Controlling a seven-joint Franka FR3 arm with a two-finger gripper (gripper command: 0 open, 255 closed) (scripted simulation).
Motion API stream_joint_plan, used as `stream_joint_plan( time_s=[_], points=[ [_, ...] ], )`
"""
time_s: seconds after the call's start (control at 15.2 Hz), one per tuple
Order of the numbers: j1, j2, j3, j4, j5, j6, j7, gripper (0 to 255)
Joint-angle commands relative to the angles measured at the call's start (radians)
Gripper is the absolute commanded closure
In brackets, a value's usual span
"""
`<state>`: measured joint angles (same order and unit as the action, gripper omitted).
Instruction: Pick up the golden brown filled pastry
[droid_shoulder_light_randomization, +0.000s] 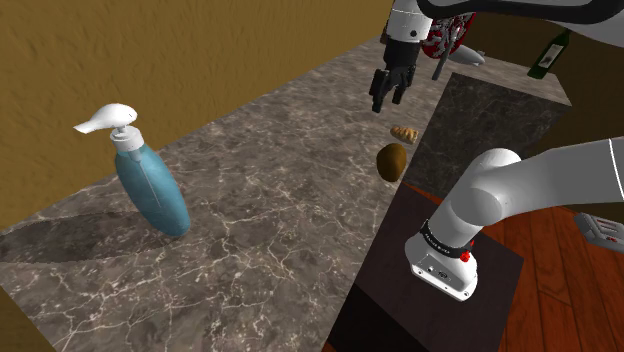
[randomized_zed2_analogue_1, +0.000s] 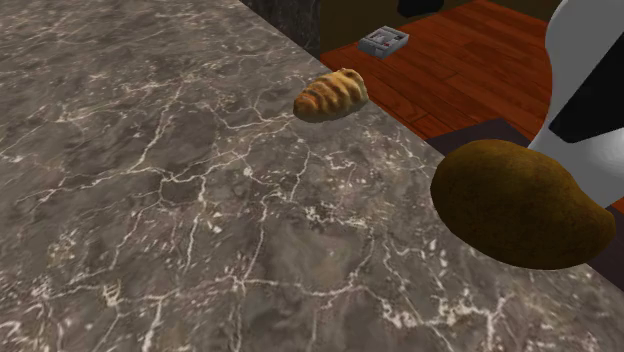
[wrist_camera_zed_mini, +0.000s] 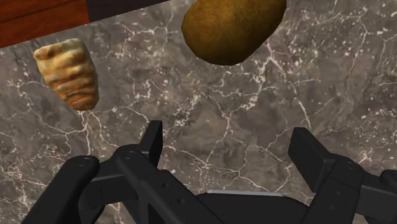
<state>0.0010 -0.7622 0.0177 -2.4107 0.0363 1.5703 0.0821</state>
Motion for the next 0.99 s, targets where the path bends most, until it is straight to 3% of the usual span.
stream_joint_plan(
  time_s=[0.0,0.46,0.92],
  points=[
    [0.000,0.000,0.000,0.000,0.000,0.000,0.000,0],
    [-0.041,0.068,-0.163,-0.056,-0.107,0.046,-0.225,0],
    [-0.078,0.218,-0.321,-0.048,-0.207,0.118,-0.445,0]
  ],
)
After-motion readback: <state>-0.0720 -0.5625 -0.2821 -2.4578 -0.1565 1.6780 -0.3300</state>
